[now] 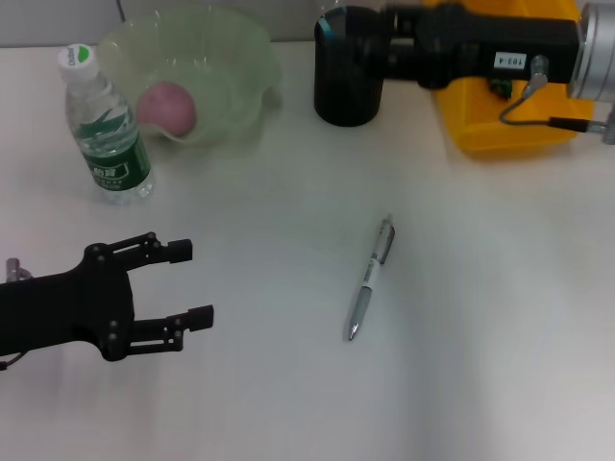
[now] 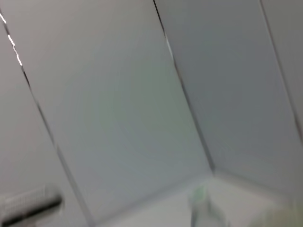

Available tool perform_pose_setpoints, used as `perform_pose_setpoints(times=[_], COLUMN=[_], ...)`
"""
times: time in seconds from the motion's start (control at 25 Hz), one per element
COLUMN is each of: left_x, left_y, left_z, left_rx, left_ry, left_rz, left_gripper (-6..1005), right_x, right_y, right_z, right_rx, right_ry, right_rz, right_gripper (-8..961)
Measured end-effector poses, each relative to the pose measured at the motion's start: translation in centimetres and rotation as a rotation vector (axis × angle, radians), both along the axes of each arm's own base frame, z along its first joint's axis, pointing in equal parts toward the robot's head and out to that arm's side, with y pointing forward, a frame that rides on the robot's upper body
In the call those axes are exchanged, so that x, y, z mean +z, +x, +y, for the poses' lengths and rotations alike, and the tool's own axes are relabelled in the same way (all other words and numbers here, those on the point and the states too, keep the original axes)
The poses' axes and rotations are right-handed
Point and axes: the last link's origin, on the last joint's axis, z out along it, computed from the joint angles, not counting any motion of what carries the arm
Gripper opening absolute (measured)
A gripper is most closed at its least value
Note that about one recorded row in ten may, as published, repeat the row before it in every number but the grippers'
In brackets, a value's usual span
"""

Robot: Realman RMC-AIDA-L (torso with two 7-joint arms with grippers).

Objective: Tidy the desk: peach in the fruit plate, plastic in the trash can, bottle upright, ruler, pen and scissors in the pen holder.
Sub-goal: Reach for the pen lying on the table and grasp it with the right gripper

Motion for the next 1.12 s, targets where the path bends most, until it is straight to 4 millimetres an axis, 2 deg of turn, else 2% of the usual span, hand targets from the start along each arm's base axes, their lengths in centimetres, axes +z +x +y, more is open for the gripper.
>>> perform_pose_setpoints(times=[0.32,0.64,0.92,1.12], left_x=[-0.4,-0.8,-1.0,-0.9], left_y=[0.4,0.6,0.6,0.5], left_z=[-0.1,-0.2,-0.3,-0.5], left_rx=[-0.034,-0.057,-0.062,-0.057], left_ry=[0.007,0.021,0.025,0.024], left_rz=[-0.006,-0.008,-0.009,-0.010], left_gripper=[834,834,834,834], right_x=[-0.6,-3.0,-5.1,-6.4], right_y=[-1.8,-3.8,-5.7,-5.9], right_z=[1.4,2.4,2.5,2.3], right_rx=[-0.165,-0.281,-0.318,-0.338], right_ry=[-0.269,-0.289,-0.279,-0.306], right_rz=[-0.466,-0.850,-1.018,-1.077], right_gripper=[621,621,620,620])
